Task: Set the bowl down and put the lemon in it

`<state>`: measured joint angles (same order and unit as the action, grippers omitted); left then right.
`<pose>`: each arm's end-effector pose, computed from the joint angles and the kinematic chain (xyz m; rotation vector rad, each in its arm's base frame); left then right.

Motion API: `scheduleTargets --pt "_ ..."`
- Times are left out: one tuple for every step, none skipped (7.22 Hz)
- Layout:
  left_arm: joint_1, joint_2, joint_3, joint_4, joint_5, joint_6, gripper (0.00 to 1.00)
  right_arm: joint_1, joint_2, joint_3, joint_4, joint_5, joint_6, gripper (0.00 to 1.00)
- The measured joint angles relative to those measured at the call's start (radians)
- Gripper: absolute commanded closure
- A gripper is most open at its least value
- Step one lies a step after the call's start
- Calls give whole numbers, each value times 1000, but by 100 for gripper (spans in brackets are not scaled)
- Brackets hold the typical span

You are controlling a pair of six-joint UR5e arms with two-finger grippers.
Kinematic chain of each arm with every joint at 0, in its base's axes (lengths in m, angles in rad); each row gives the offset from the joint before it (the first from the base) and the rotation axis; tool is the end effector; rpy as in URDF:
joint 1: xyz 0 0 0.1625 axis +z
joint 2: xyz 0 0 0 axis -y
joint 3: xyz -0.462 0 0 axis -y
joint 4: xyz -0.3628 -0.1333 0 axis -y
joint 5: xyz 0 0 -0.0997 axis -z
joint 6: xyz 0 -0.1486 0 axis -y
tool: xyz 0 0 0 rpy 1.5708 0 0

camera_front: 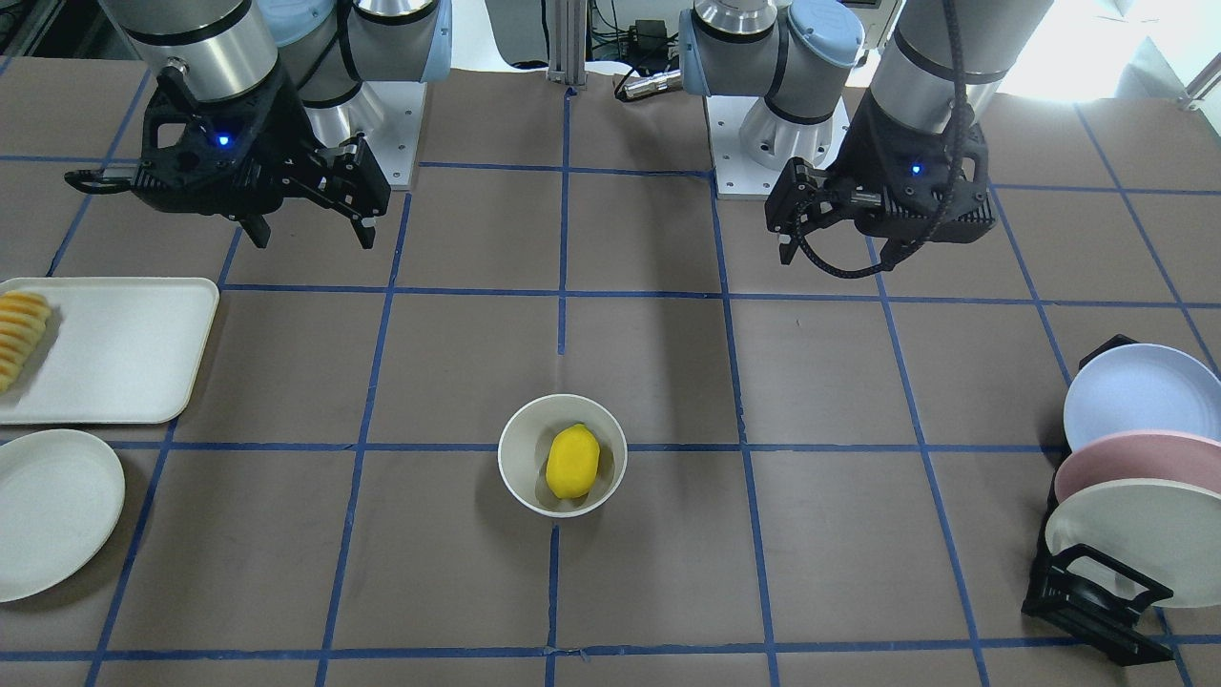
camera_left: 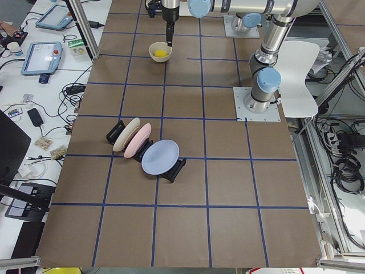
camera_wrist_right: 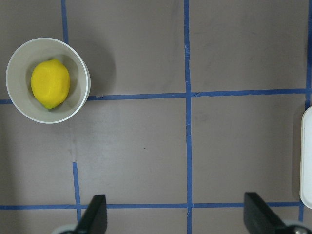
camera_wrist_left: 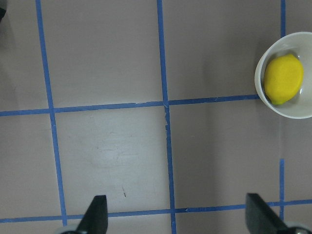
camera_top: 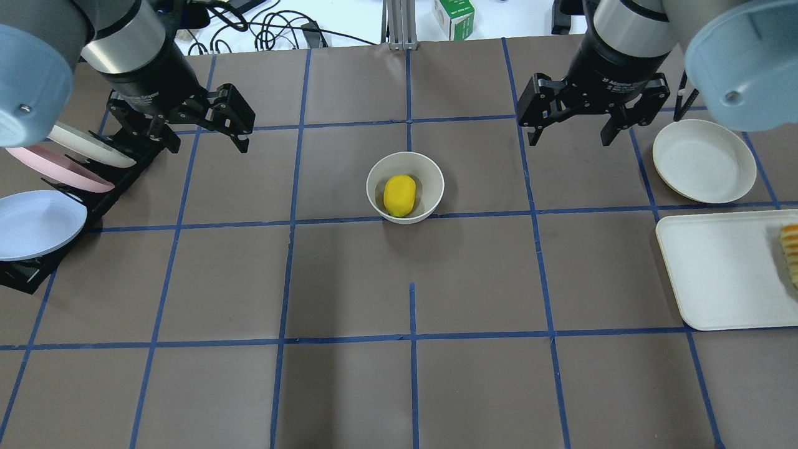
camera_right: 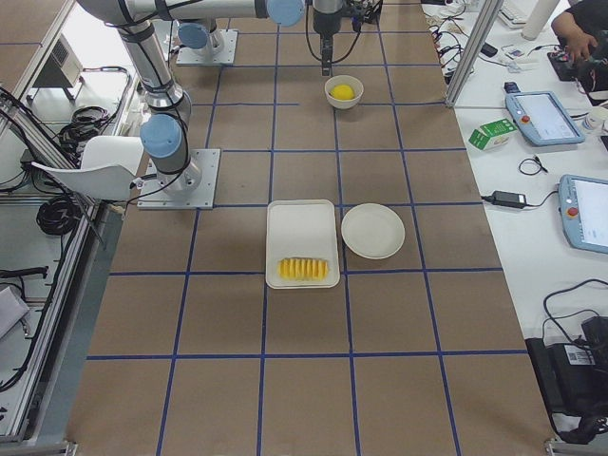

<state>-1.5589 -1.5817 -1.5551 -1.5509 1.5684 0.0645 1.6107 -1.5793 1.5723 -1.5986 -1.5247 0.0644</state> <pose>-0.1280 -0.4727 0.4801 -0.0826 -3.1388 0.0389 0.1585 -0.4577 0.4821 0.0366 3.0931 -0.0501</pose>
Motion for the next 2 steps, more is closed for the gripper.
scheduleTargets --pt "-1 0 -1 0 2 0 0 0 0 0 3 0 0 0" --pt "-1 1 -2 0 3 0 0 0 0 0 4 0 0 0"
